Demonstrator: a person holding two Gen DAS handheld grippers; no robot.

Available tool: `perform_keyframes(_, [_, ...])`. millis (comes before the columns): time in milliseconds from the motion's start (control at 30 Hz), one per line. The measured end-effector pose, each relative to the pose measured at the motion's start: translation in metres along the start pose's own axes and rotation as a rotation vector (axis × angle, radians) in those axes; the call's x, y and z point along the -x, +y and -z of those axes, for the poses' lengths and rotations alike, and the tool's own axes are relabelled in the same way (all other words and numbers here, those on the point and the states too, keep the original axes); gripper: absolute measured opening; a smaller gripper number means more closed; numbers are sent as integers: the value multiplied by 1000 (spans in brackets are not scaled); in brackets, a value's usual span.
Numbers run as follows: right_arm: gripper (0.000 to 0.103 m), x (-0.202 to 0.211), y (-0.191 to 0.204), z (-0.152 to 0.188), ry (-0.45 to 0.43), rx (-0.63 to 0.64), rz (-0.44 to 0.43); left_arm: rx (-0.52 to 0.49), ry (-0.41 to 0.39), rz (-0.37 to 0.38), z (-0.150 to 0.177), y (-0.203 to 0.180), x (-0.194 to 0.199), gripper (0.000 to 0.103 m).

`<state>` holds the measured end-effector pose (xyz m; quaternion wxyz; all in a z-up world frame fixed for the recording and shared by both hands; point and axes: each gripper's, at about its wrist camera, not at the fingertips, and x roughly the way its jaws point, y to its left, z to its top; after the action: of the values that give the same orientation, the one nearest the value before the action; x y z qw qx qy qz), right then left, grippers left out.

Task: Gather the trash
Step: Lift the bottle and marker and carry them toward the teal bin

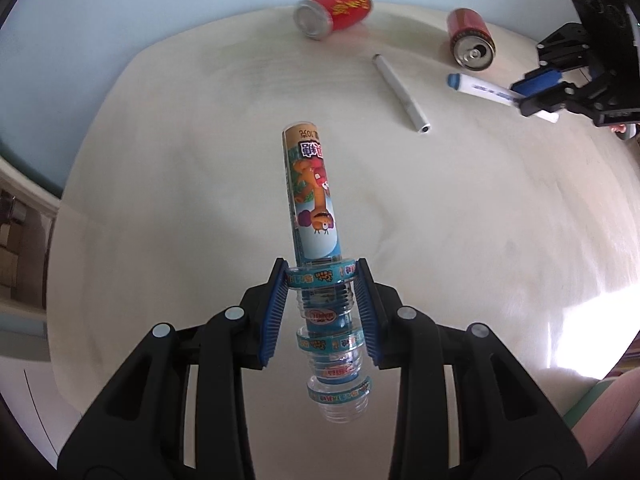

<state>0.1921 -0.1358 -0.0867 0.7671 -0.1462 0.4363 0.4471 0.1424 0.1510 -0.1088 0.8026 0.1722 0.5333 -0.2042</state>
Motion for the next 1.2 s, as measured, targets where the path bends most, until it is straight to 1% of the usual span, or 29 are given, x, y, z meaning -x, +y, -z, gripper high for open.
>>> perform_keyframes(100, [13,-7,26,-23,14,59,-32,38,-16,-25,25,16,15,32])
perform_keyframes(233, [13,-34,60,-64,37,138,-84,108,-33,-67,62,47,39,32])
perform_keyframes(333, [13,-54,89,-98,47,208,-134,179,-32,-116,100,73,57,32])
perform_keyframes(367, [13,-63,101,-110,52,236,-157,215,-30,-132,120,82,64,32])
perform_keyframes(433, [13,-79,121,-132,62,287,-192,270,-23,-161,147,97,73,32])
perform_keyframes(533, [13,-109,159,-167,79,366,-255,384,-9,-205,202,122,91,32])
perform_keyframes(633, [14,-137,204,-200,97,435,-318,470,6,-230,246,142,102,32])
perform_keyframes(667, [14,-149,222,-212,103,460,-344,508,13,-240,266,149,107,32])
perform_keyframes(700, [14,-155,231,-219,107,475,-356,535,21,-247,280,155,110,32])
perform_keyframes(767, [14,-176,264,-241,124,525,-401,595,38,-256,313,166,116,32])
perform_keyframes(867, [14,-203,304,-260,148,575,-453,668,57,-267,357,180,122,32])
perform_keyframes(967, [14,-232,344,-281,169,589,-518,730,77,-277,399,196,127,32])
perform_keyframes(1033, [14,-251,370,-291,184,603,-549,758,87,-285,420,206,128,32])
perform_keyframes(1100, [14,-273,398,-298,206,602,-581,805,93,-276,442,218,125,32])
perform_keyframes(1200, [14,-301,424,-301,235,586,-590,860,107,-255,467,229,113,32])
